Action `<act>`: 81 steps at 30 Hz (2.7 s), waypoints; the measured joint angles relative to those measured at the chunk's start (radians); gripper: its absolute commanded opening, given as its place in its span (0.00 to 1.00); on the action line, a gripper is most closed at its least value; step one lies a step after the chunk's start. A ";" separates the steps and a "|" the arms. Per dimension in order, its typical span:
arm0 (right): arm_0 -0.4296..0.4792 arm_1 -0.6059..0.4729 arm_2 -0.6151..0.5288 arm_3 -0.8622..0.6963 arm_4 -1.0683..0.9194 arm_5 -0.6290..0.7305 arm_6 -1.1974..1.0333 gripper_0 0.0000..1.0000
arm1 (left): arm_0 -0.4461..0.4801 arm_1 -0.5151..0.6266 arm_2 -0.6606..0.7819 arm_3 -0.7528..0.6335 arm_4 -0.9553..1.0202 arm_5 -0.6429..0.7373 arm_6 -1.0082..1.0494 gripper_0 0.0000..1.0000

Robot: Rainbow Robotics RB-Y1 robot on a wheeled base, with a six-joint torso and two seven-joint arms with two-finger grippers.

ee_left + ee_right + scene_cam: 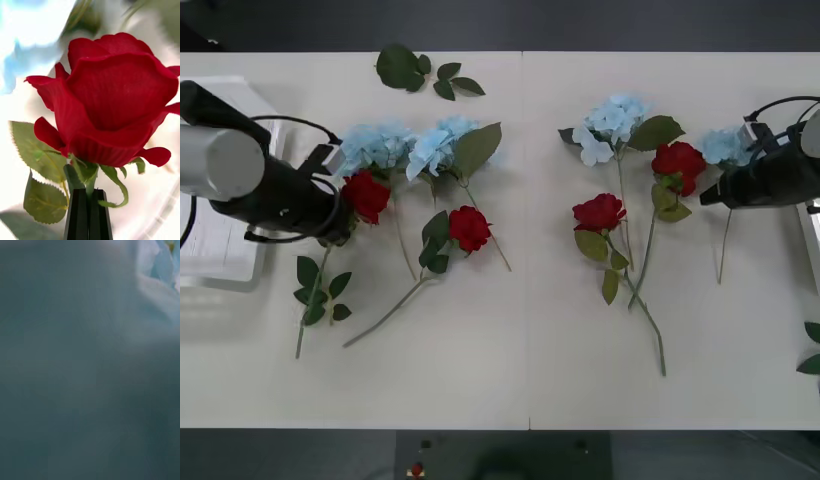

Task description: Put the red flowers into the right box and the blue flowers into the left box

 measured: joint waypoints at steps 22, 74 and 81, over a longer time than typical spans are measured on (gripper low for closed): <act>0.000 0.043 -0.001 0.053 0.018 -0.045 0.001 0.00 | 0.143 0.136 0.185 -0.163 1.071 -0.347 -0.192 0.00; 0.024 -0.077 0.014 0.107 -0.313 0.185 0.259 0.81 | -0.006 -0.436 -0.084 -0.077 0.839 -0.847 -0.273 0.00; 0.024 -0.121 0.015 0.040 -0.314 0.193 0.278 1.00 | -0.006 -0.436 -0.084 -0.077 0.839 -0.847 -0.272 0.00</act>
